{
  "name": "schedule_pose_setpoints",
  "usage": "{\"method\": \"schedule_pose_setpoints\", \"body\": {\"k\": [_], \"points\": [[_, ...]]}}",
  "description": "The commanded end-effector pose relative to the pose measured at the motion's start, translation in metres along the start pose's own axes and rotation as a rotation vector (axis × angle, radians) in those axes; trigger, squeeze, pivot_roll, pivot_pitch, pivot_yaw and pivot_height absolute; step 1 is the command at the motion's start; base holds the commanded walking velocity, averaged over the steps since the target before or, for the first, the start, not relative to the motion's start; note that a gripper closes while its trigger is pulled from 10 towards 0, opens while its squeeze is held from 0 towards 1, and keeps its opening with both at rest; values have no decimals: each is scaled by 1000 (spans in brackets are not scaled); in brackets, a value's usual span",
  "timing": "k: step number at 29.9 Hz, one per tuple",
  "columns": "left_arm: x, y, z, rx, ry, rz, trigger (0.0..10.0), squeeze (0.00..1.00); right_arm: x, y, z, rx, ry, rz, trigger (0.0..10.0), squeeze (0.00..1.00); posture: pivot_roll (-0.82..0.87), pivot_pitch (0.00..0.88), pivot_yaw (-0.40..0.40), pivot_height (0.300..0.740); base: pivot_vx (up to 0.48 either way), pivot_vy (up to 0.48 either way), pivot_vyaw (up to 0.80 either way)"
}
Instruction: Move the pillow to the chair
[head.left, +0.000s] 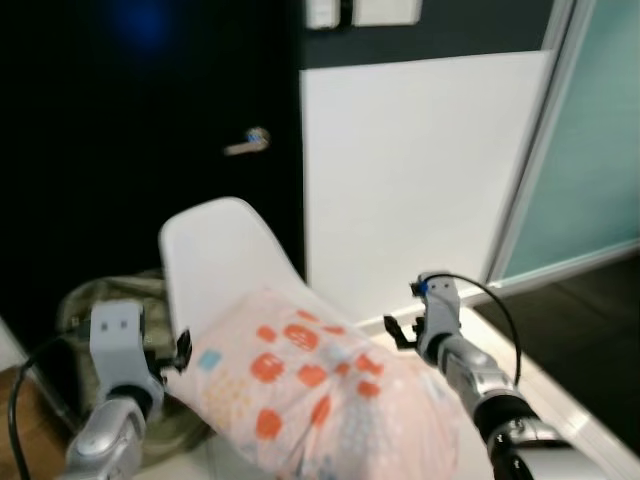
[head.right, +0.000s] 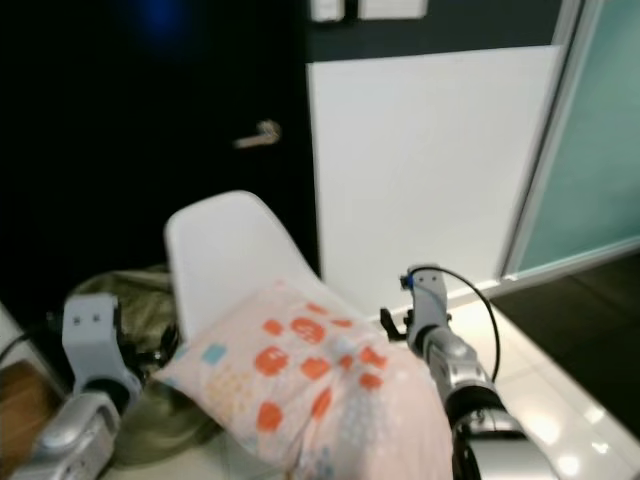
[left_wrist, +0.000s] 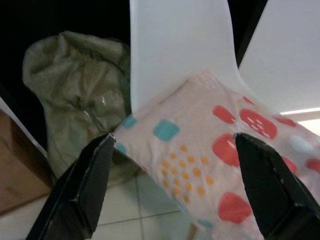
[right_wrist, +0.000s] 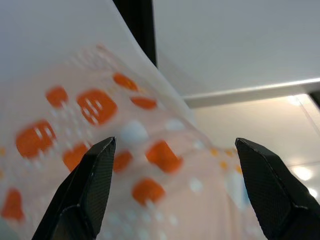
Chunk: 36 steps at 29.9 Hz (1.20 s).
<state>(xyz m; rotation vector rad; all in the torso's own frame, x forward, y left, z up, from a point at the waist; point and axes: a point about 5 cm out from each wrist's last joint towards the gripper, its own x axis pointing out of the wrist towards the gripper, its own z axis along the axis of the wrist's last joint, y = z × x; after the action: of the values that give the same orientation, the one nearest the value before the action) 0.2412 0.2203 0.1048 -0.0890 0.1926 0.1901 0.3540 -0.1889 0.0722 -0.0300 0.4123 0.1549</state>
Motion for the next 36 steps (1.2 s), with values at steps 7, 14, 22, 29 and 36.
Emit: {"method": "schedule_pose_setpoints", "body": {"k": [7, 14, 22, 29, 36], "points": [[2, 5, -13, -24, 35, 22, 10000, 0, -3, -2, -17, -26, 59, -7, 10000, 0, -94, 0, -59, 725, -372, 0, 0], [3, 7, -18, -27, 47, 30, 10000, 0, -6, -6, -30, -38, 104, -14, 10000, 0, -97, 0, -61, 725, -379, 0, 0], [13, 6, -34, -4, 105, 63, 10000, 0, -23, -17, -76, -52, 248, -34, 10000, 0, -104, 0, -61, 725, -279, 0, 0], [23, 4, -42, -2, 139, 74, 10000, 0, -32, -23, -92, -32, 292, -41, 10000, 0, -115, 0, -60, 725, 0, 0, 0], [31, -9, -65, 6, 209, 36, 10000, 0, -42, -23, -112, -2, 342, -31, 10000, 0, -136, 0, -54, 725, 0, 0, 0]]}}
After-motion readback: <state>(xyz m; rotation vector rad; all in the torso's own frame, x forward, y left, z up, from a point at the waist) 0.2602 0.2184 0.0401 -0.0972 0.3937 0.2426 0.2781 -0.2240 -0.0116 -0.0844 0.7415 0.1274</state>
